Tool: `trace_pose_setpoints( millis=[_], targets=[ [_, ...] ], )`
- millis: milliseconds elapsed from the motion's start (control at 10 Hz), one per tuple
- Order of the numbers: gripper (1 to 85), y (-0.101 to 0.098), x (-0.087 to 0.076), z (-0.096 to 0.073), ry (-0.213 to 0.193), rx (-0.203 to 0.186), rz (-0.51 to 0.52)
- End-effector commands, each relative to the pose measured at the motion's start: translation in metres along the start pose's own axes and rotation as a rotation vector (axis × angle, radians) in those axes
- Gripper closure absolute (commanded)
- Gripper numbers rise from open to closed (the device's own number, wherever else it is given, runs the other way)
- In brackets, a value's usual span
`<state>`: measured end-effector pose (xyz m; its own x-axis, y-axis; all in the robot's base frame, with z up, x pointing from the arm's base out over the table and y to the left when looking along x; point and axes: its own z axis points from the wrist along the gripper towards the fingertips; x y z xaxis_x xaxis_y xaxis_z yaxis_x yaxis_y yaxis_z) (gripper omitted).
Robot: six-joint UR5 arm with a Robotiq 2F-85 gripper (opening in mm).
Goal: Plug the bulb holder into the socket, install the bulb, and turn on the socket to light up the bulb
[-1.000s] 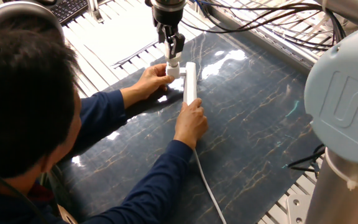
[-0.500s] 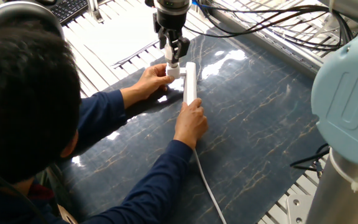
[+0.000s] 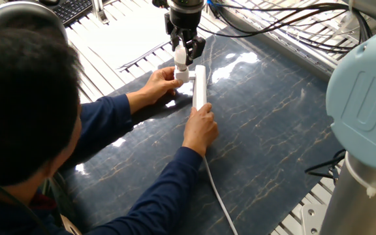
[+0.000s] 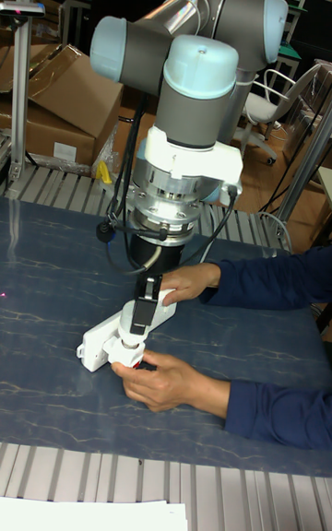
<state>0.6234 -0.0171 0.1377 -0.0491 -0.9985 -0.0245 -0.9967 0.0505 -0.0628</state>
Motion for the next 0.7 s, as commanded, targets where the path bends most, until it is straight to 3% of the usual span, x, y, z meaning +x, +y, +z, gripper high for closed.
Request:
trace_pose_setpoints(
  millis=[0, 300, 500, 600],
  targets=[
    [30.0, -0.0035, 0.0033, -0.0004, -0.007, 0.007, -0.007],
    [45.3, -0.0059, 0.0024, 0.001, -0.009, 0.013, 0.015],
    [65.3, -0.0059, 0.0025, 0.0015, -0.003, 0.013, 0.05],
    [83.7, -0.0046, 0.0036, 0.001, 0.007, 0.012, 0.068]
  ],
)
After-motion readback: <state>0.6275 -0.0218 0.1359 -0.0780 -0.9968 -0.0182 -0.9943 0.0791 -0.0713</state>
